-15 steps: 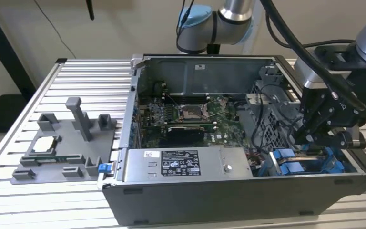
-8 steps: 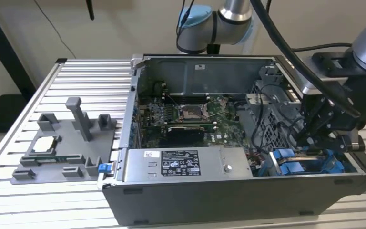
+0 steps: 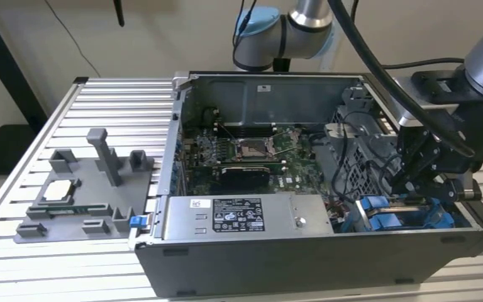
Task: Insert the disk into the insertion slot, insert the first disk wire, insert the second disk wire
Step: 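Insert the second disk wire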
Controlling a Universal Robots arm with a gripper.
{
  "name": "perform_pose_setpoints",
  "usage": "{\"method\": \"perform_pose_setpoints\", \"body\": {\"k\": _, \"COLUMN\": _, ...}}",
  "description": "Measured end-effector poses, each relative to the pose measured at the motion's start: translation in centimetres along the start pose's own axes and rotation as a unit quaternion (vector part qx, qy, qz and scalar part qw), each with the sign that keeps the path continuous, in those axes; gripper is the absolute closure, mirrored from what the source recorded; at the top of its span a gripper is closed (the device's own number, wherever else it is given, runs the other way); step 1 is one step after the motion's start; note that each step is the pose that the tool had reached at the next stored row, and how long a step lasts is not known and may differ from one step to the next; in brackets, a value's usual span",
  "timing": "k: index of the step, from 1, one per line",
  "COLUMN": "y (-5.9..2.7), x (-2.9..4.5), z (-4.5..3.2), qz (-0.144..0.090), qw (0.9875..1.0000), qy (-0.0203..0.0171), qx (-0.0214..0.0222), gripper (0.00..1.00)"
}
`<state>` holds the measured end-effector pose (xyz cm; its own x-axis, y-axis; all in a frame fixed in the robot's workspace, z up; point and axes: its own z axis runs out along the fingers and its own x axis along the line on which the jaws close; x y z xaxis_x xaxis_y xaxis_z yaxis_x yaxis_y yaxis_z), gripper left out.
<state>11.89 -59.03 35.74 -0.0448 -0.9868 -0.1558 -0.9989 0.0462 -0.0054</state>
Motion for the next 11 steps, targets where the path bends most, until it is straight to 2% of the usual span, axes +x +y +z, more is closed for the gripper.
{"method": "perform_pose_setpoints", "body": {"k": 6, "y": -0.01, "x": 0.01, "z": 0.08, "qz": 0.0, "qw": 1.0, "qy": -0.0002, "qx": 0.0006, "gripper": 1.0}}
{"method": "perform_pose_setpoints", "body": {"k": 8, "y": -0.01, "x": 0.03, "z": 0.16, "qz": 0.0, "qw": 1.0, "qy": -0.0001, "qx": 0.0029, "gripper": 1.0}}
{"method": "perform_pose_setpoints", "body": {"k": 11, "y": -0.01, "x": 0.06, "z": 0.41, "qz": -0.001, "qw": 1.0, "qy": -0.0004, "qx": 0.0091, "gripper": 1.0}}
